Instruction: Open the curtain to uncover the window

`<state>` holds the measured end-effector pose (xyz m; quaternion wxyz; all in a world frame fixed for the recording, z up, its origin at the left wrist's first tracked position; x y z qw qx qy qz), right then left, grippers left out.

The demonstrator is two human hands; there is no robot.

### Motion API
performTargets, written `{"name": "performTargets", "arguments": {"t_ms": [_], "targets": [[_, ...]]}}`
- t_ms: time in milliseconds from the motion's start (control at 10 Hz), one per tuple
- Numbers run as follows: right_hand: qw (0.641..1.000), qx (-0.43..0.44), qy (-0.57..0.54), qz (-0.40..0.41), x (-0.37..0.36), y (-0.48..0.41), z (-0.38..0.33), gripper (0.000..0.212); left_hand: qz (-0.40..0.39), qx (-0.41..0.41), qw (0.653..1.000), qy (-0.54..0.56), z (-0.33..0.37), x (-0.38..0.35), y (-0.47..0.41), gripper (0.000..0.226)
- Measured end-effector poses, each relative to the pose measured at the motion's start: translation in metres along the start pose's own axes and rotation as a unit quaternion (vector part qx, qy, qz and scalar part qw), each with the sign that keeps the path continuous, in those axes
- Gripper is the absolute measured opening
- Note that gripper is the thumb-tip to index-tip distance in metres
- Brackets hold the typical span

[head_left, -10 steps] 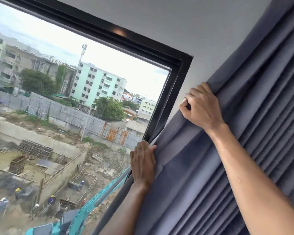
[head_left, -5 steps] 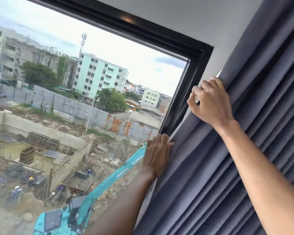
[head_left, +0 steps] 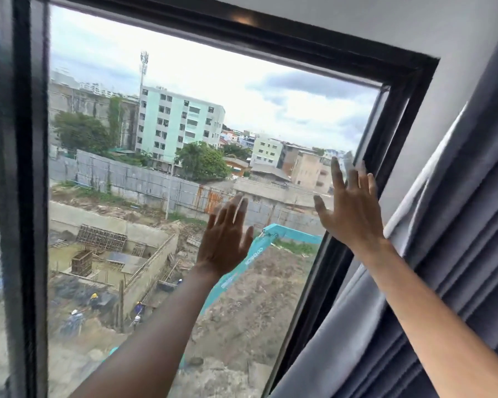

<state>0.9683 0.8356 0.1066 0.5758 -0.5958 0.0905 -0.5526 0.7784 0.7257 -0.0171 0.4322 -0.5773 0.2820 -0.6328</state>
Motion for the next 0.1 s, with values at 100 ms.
{"name": "performTargets", "arguments": {"t_ms": [100], "targets": [[0.998, -0.041, -0.037, -0.034, -0.0281, 0.0302, -0.0482, 0.086, -0.046, 0.0, 0.997, -0.065, -0.0611, 0.018, 0.0346, 0.068]]}}
Point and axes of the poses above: each hand's wrist, its own y-axis away from the middle knuckle, its own x-axis out of the back of the hand, z = x × y, the point moved 5 cm from there along -y, towards the middle knuckle, and after that the axes turned 1 degree about y, right-handed, at the moved point
